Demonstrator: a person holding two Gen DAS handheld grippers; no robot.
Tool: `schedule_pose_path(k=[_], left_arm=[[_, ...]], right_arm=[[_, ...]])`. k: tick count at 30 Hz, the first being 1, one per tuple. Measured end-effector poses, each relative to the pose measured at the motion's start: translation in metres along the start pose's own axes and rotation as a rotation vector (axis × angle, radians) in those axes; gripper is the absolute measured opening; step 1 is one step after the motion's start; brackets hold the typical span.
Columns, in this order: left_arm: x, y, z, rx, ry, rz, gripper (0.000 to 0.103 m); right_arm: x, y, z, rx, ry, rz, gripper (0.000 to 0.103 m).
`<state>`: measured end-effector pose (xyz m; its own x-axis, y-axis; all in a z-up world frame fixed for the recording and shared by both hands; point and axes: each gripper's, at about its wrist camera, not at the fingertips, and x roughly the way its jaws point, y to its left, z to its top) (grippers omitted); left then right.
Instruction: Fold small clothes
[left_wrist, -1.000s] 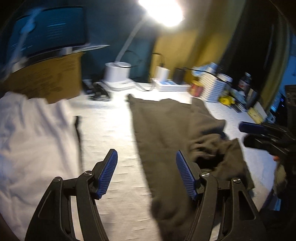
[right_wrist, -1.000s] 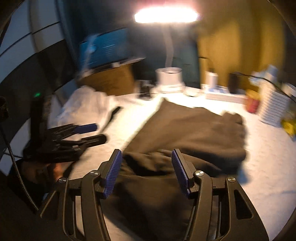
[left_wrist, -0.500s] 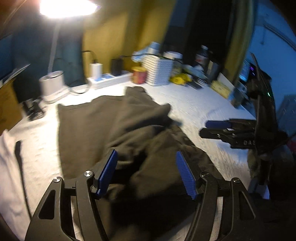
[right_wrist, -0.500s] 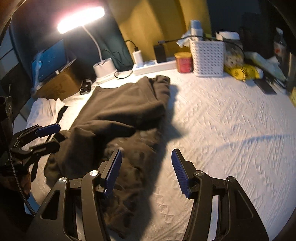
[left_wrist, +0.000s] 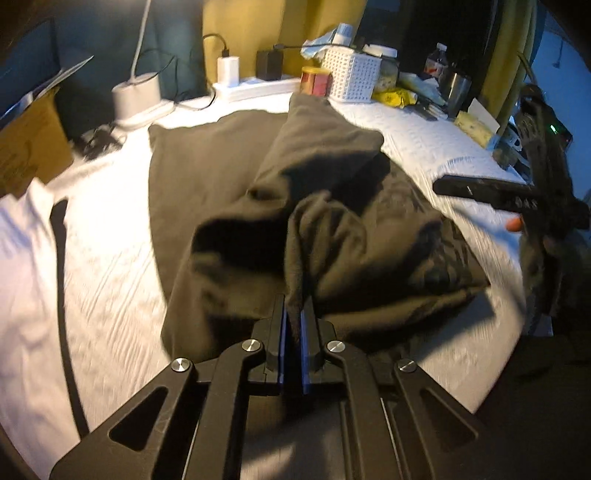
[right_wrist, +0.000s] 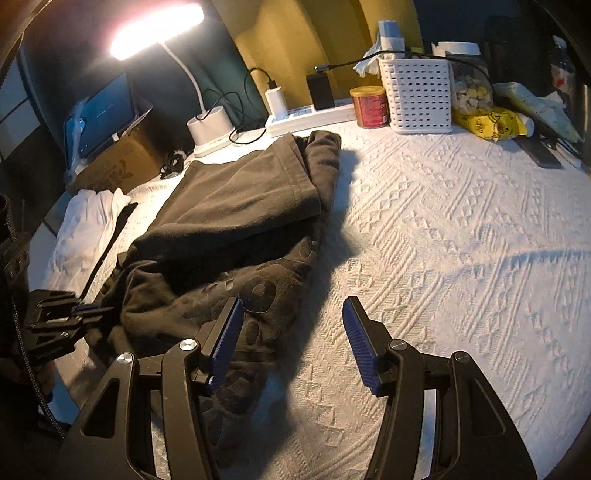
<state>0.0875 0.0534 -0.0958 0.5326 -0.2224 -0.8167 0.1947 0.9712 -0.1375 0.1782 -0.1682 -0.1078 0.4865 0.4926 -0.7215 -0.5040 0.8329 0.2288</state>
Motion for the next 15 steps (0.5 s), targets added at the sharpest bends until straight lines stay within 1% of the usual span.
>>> schedule_pose_path(k=[3,4,5,7,8,9,10,12,15], left_arm=[[-0.010,0.001,-0.004,-0.020,0.003,0.015,0.006],[-0.012,0.001,-0.002,-0.025,0.002,0.032,0.007],[-0.014,0.002,0.002,-0.026,-0.006,0.053,0.009],[-0.017,0.001,0.009,-0.024,-0.029,0.075,0.028],[-0.018,0.001,0.013,-0.023,-0.042,0.078,0.054],[-0.019,0.000,0.018,-0.025,-0.066,0.083,0.076],[-0.019,0.000,0.024,-0.031,-0.091,0.087,0.082],[-0.015,-0.002,0.036,-0.035,-0.114,0.074,0.083],[0.000,-0.014,0.053,0.010,-0.110,0.084,0.083]], right_arm=[[0.004,0.001,0.002,-0.009,0.000,0.000,0.059],[0.004,0.001,0.004,-0.012,-0.002,-0.001,0.059],[0.005,0.001,0.005,-0.014,-0.004,-0.002,0.059],[0.005,0.000,0.007,-0.022,-0.012,-0.005,0.059],[0.004,-0.001,0.008,-0.024,-0.015,-0.006,0.059],[0.004,-0.002,0.009,-0.027,-0.019,-0.008,0.059],[0.003,-0.003,0.011,-0.029,-0.024,-0.011,0.059],[0.001,-0.006,0.013,-0.028,-0.034,-0.014,0.059],[-0.001,-0.015,0.014,-0.017,-0.042,-0.014,0.059]])
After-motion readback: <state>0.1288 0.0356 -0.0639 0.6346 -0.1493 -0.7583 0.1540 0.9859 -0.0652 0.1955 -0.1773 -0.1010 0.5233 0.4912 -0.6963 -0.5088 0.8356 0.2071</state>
